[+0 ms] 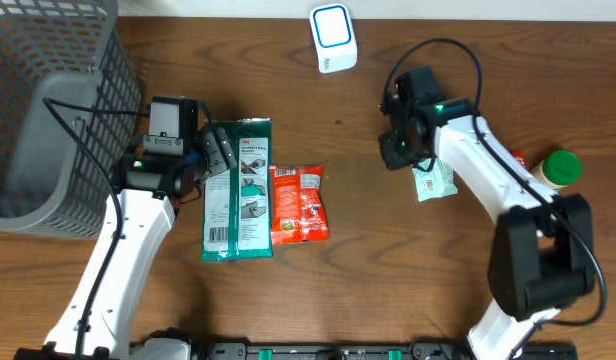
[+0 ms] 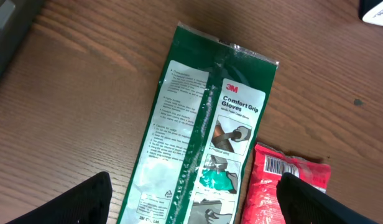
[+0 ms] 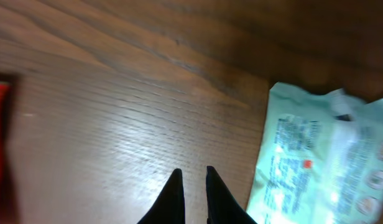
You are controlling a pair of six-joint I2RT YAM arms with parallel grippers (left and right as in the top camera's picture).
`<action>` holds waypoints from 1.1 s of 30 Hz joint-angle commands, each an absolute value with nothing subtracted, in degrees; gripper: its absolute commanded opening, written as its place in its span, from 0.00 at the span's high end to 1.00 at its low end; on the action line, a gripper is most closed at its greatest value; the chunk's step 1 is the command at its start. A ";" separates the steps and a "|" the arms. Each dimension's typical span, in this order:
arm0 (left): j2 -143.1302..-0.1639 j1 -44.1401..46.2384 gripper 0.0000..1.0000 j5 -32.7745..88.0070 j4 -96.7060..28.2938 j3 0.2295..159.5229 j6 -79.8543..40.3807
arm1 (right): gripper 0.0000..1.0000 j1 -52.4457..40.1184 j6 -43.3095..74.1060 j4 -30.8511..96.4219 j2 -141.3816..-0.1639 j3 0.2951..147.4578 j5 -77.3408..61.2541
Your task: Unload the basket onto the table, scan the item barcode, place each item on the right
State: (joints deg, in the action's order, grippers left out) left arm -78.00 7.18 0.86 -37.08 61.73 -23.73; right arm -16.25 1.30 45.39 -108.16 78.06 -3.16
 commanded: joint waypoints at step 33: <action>-77.84 7.03 0.15 -0.27 -37.10 61.82 -22.96 | 0.91 -6.48 3.86 49.32 -116.92 76.69 12.40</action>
